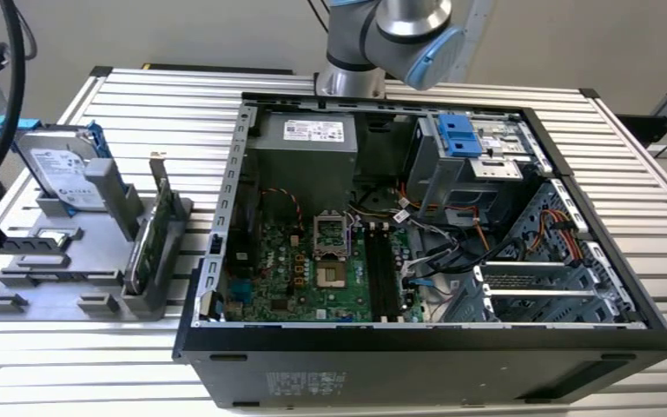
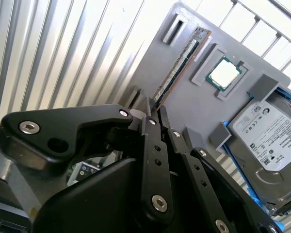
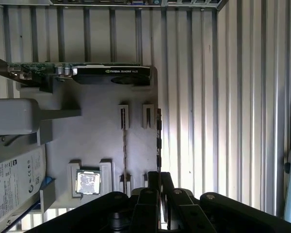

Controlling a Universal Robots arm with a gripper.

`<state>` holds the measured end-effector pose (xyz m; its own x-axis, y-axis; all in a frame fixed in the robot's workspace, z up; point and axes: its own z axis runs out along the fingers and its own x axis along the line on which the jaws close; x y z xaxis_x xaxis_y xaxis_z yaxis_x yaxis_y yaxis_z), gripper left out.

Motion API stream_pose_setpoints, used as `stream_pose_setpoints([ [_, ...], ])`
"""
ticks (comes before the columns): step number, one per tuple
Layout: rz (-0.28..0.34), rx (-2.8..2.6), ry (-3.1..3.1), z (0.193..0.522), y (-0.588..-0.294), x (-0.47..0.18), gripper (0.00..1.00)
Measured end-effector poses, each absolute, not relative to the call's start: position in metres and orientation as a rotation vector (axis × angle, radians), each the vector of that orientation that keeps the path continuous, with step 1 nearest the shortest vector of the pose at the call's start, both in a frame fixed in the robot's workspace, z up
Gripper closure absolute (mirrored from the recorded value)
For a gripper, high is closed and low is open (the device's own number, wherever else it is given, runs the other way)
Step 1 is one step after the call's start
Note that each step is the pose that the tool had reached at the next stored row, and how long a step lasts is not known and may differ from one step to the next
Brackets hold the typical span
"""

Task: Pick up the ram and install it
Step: 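Pick up the ram and move it above insertion slot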

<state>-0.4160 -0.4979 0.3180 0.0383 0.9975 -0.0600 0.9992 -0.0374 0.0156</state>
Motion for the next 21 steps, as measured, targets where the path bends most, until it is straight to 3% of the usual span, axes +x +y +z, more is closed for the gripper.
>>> stream_pose_setpoints([
  [21,-0.05,2.225,2.142,0.3224,-0.4978,-0.4159,1.0],
])
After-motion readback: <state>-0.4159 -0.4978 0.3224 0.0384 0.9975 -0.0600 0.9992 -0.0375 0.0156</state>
